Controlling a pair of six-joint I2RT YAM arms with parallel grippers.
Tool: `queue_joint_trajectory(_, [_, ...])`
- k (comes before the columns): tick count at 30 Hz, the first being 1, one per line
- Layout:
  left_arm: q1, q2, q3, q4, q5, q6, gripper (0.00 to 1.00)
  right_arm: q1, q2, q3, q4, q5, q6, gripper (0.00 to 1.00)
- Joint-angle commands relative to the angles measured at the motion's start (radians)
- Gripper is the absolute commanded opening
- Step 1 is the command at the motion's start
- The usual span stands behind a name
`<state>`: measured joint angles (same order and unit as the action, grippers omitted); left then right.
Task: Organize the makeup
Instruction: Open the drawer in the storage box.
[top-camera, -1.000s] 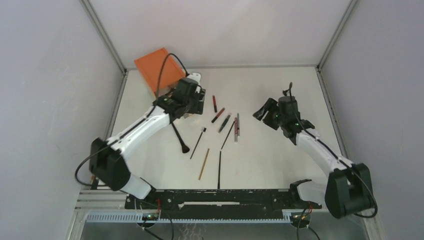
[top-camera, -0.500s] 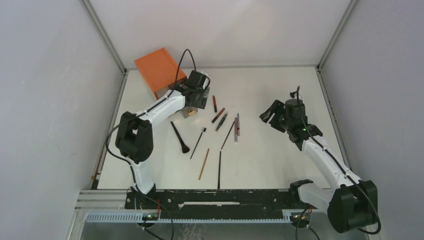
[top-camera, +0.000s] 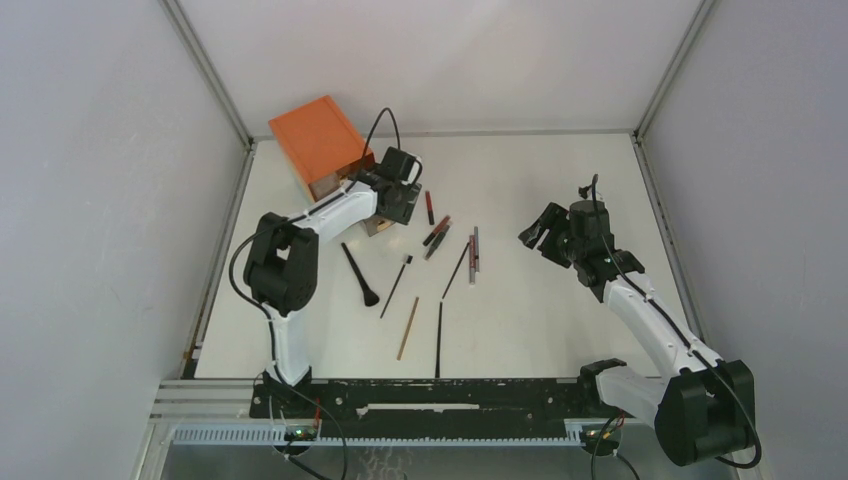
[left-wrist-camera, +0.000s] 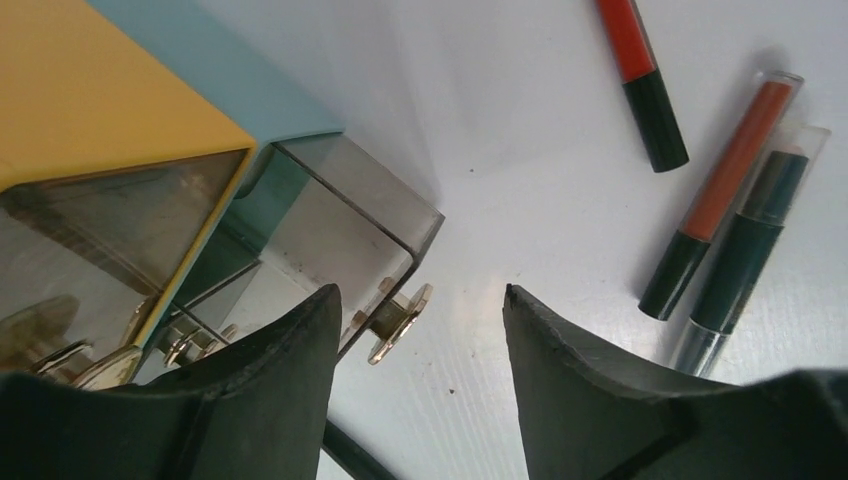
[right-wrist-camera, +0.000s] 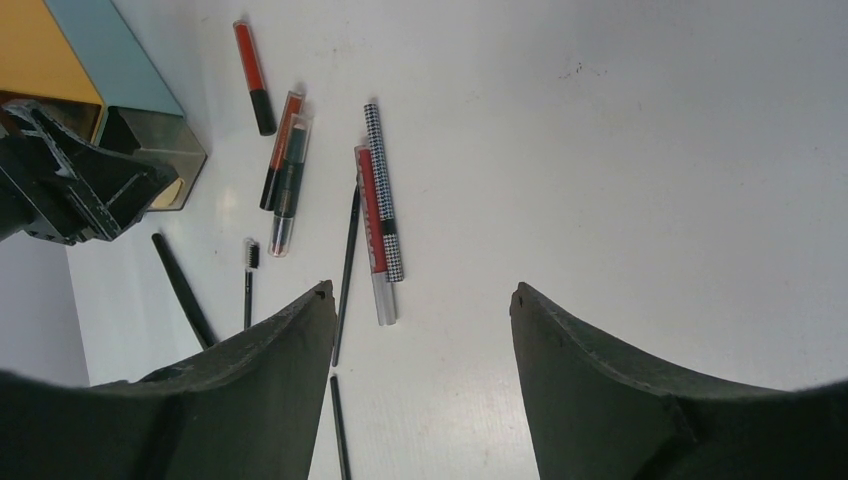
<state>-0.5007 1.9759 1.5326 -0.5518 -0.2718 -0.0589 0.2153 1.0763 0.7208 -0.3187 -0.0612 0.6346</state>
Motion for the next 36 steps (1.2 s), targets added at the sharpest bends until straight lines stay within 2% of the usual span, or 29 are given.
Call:
queue_joint_trajectory(1, [-0.002,-0.032,0.011,-0.031,0.099,0.040,0.64,-0.007,-0.011,-0.003,0.012,-0.003,-0.009,0.72])
queue_joint_trajectory(13, [-0.014,-0.102,-0.019,-0.161,0.256,0.013,0.63,-0.007,0.005,-0.003,0.030,-0.022,0.004,0.72])
queue_joint_trajectory(18, [-0.031,-0.133,-0.058,-0.151,0.291,-0.059,0.61,-0.007,-0.001,-0.010,0.031,-0.017,0.006,0.72])
queue_joint_trajectory(27, [-0.067,-0.164,-0.127,-0.127,0.317,-0.098,0.61,-0.007,0.006,-0.016,0.035,-0.019,0.004,0.72])
queue_joint_trajectory(36, [-0.102,-0.160,-0.117,-0.120,0.349,-0.121,0.61,-0.005,0.016,-0.015,0.043,-0.029,0.006,0.72])
